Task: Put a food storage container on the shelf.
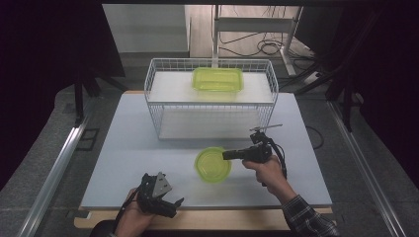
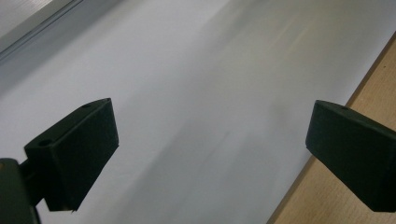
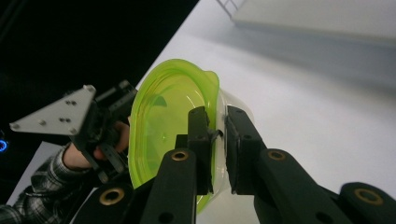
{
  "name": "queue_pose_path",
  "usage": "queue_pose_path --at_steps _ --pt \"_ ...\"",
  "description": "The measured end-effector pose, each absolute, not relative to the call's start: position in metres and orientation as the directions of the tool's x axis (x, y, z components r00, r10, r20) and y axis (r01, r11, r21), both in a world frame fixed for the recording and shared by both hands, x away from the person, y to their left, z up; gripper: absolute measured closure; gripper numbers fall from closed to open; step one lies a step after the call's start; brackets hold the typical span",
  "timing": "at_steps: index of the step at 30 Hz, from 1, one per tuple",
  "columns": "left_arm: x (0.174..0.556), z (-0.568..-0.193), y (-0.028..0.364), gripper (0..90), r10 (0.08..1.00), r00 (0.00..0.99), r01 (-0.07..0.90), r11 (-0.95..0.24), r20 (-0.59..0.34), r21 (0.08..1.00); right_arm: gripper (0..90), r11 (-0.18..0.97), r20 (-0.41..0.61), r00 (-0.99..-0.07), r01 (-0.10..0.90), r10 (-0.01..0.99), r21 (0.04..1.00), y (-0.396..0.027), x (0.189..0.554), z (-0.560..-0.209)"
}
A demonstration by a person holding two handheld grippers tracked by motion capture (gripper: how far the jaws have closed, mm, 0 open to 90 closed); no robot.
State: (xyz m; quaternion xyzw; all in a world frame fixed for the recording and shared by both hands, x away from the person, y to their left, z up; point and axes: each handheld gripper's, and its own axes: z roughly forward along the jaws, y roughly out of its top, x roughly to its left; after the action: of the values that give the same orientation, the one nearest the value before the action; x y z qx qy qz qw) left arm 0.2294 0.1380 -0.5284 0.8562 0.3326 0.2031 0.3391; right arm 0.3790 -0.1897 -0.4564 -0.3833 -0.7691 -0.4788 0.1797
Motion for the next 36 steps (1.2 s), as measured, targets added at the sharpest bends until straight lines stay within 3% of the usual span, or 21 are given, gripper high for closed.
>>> queue_pose_path --at_steps 21,36 --pt "0.229 -0.527 0.139 2.4 0.709 0.694 0.424 -0.545 0.127 0.724 81.3 0.126 0.655 -0.629 0.754 0.418 0.644 -0.206 0.386 -0.399" --pt "0.228 -0.521 0.145 2.5 0.703 0.708 0.398 -0.478 0.069 0.783 81.3 0.069 0.643 -0.627 0.738 0.44 0.671 -0.211 0.398 -0.359"
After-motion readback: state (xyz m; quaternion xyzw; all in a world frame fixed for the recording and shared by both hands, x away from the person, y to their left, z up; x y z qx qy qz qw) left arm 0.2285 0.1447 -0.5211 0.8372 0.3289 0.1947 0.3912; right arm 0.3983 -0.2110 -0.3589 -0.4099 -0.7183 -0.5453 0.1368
